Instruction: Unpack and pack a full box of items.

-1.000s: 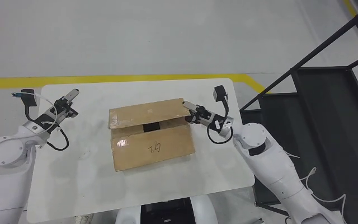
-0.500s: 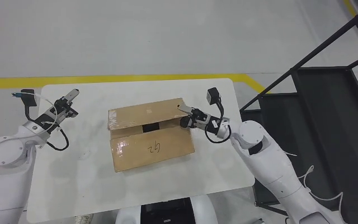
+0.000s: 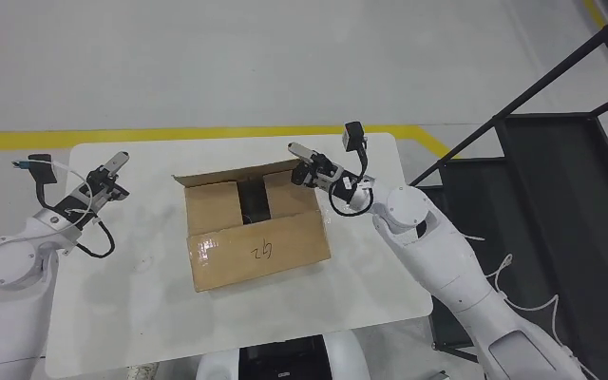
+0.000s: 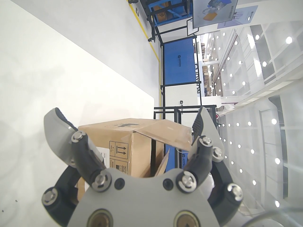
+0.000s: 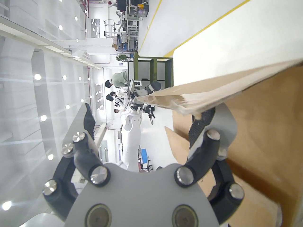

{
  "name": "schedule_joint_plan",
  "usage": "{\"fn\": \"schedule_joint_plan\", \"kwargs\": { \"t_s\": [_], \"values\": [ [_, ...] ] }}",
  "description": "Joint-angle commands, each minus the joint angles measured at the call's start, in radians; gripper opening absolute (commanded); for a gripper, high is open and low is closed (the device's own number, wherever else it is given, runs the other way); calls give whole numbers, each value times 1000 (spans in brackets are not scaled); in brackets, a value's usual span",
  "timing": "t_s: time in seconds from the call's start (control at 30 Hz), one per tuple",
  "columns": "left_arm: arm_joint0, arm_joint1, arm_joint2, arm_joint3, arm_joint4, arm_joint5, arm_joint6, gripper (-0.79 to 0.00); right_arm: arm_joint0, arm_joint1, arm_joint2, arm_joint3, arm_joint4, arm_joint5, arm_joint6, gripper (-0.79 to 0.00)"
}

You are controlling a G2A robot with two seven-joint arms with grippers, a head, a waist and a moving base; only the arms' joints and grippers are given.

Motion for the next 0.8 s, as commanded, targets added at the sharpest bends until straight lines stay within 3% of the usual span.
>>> {"fn": "schedule_joint_plan", "kwargs": {
  "t_s": [0.0, 0.43, 0.77],
  "values": [
    [7, 1, -9, -4, -2, -3, -3, 0, 51, -13, -27, 56, -12, -24, -20, 0],
    [21, 0, -24, -13, -6, -2, -15, 0, 264, -94, -169, 368, -112, -95, -109, 0],
    [22, -2, -4, -25, -1, 17, -27, 0, 340, -151, -243, 547, -148, -71, -127, 0]
  ]
}}
